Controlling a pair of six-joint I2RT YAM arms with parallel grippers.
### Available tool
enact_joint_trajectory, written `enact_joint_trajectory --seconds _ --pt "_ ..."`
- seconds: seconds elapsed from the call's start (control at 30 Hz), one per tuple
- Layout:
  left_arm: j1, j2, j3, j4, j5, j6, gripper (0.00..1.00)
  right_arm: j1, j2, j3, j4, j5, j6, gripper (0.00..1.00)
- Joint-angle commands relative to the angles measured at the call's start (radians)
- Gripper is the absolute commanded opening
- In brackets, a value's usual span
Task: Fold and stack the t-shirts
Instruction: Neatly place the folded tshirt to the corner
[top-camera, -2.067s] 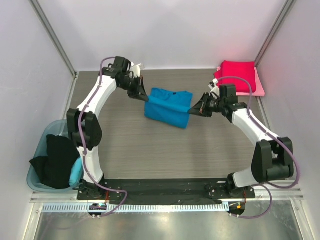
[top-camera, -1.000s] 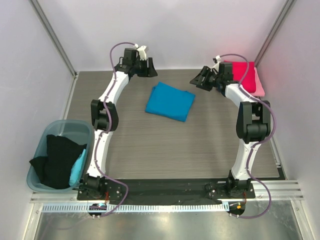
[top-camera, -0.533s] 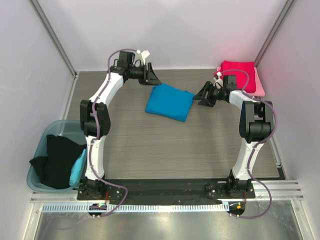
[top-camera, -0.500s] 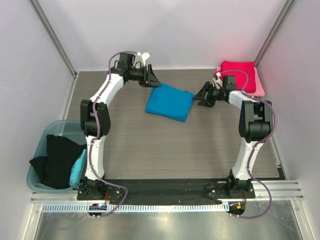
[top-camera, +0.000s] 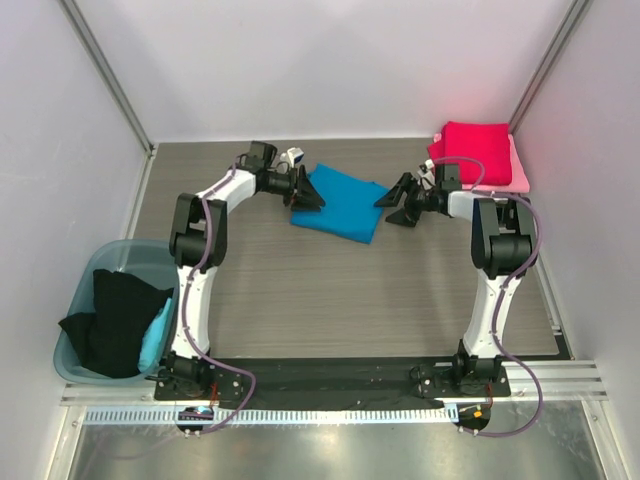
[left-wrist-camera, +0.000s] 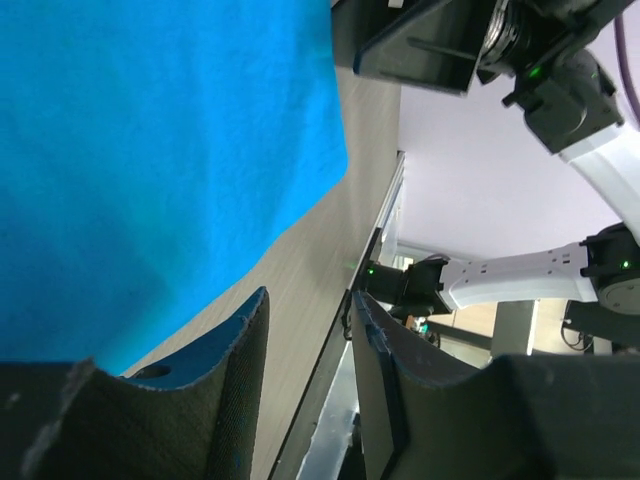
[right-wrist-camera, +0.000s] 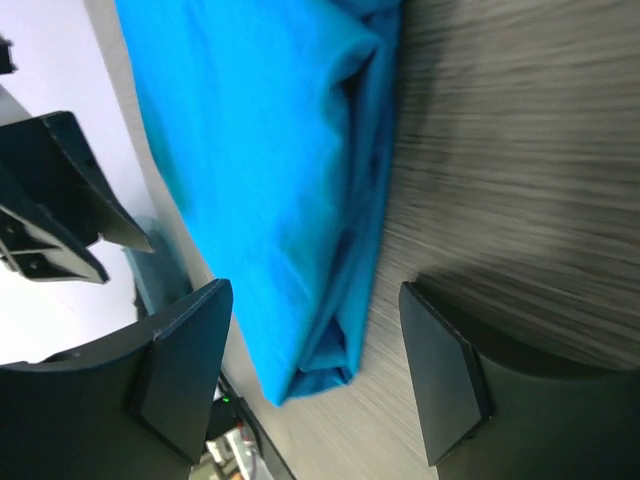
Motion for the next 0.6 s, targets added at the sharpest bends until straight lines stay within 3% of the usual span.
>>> enact_joint_trajectory --seconds 0.0,0.27,0.57 --pt "-0.002 0.009 0.001 0.069 0.038 -0.046 0.39 0.042 0.031 -0.046 0.121 0.027 0.133 0.74" --pt "0.0 0.026 -0.056 0.051 0.02 -0.049 0.37 0.141 0.091 -0.074 0.159 0.094 0.265 0.75" --pt "-0.008 0.067 -0.055 0.023 -0.014 -0.034 0.36 0.138 0.116 -0.026 0.113 0.149 0.245 0.73"
